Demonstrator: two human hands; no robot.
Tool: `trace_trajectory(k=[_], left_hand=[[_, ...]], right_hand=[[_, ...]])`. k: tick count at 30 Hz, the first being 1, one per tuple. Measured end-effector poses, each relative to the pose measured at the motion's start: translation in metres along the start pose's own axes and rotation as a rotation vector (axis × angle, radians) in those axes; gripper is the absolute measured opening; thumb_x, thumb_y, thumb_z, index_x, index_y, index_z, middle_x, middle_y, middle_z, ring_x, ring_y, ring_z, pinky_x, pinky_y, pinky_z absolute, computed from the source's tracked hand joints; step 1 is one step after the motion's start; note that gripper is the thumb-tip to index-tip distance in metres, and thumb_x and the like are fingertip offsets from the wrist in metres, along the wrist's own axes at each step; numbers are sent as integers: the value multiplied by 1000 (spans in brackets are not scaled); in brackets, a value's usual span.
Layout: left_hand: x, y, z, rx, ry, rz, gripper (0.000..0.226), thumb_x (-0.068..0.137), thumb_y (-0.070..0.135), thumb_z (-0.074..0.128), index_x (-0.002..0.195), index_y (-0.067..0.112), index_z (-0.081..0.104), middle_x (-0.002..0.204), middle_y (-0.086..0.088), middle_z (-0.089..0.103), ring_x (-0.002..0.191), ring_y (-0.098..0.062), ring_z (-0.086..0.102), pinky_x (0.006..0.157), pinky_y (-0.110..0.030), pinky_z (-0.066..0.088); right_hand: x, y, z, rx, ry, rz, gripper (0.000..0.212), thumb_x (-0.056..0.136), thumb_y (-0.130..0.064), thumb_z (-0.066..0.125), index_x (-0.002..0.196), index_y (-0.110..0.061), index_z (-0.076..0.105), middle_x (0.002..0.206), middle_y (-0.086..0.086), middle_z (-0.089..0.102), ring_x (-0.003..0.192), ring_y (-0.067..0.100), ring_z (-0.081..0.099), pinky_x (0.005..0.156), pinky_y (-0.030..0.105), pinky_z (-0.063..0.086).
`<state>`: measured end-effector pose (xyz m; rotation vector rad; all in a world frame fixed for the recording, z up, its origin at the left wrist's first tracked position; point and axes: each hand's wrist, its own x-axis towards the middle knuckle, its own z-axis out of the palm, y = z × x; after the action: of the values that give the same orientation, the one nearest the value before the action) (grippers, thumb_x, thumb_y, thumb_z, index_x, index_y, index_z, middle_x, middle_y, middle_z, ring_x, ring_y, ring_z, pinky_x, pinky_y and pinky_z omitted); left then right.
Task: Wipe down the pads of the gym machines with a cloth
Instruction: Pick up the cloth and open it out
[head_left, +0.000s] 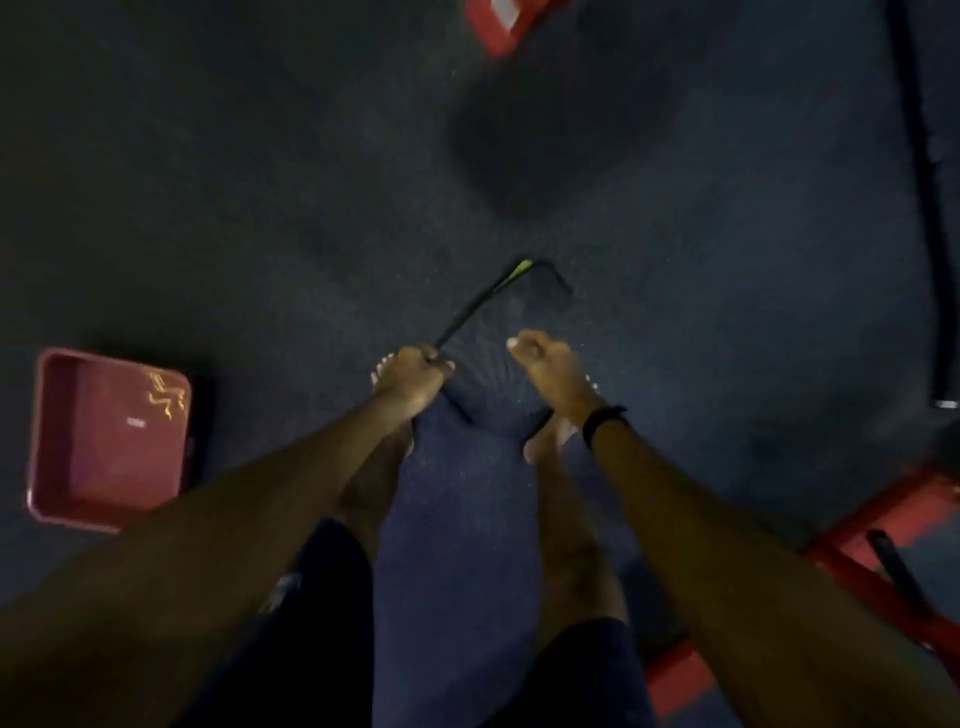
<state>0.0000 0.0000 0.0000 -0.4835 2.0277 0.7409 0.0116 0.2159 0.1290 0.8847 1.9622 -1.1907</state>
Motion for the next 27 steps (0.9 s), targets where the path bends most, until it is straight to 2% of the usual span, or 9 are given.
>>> trace_trajectory(k=[2,5,6,8,12,18,22,24,27], left_hand=[[55,-24,30,64,48,-40,59,47,77,57,92,40,65,122,-9,68,120,-31,60,104,-49,48],[51,8,37,314,29,-128,74,61,89,43,124,52,52,149,-14,46,141,-37,37,117,-51,29],[58,8,47,356,-10,-146,69,76,82,45,136,47,49,155,-15,38,144,-37,30,119,-46,21],[78,15,62,359,-114,-112,55,100,49,51,147,20,44,154,-15,38,143,-34,32,113,-37,22],[142,0,105,400,-60,-7,57,95,30,62,141,6,39,145,-16,46,135,-37,42,110,-49,38],[180,19,131,467,-41,54,71,91,37,69,143,6,34,150,-17,34,140,-37,32,112,-51,34],[193,18,135,571,-69,52,67,93,44,65,142,7,39,149,-14,42,143,-35,29,114,-49,30],[192,20,133,581,-109,73,59,95,42,62,139,6,44,146,-16,46,141,-34,34,114,-47,32],[185,24,129,500,-152,137,48,95,33,65,131,5,52,136,-17,55,129,-34,50,104,-40,41]], right_hand=[[58,27,11,-140,-95,-18,50,104,-32,52,145,-4,47,146,17,52,135,31,47,106,32,35],[146,79,30,-329,-208,-31,54,104,-33,51,150,-5,40,152,19,45,139,34,43,112,39,33],[169,95,38,-389,-239,-47,55,104,-32,52,150,-5,39,153,18,43,140,34,41,114,40,32],[211,117,49,-511,-258,-126,56,103,-29,53,152,-6,37,156,17,39,144,33,37,118,40,29],[279,142,73,-727,-321,-345,59,105,-19,48,157,-7,24,166,13,15,153,28,14,123,44,15],[322,142,102,-1049,-325,-585,69,99,-11,50,159,-15,17,168,7,6,155,25,2,122,54,4],[324,143,109,-1138,-286,-658,68,98,-17,53,158,-15,22,162,13,23,152,30,11,119,59,1],[320,139,106,-1189,-258,-658,57,98,-19,51,152,-14,36,146,20,39,143,36,24,119,60,4],[312,134,96,-1283,-233,-583,38,99,-21,49,135,-11,56,134,23,45,135,42,30,119,60,6]])
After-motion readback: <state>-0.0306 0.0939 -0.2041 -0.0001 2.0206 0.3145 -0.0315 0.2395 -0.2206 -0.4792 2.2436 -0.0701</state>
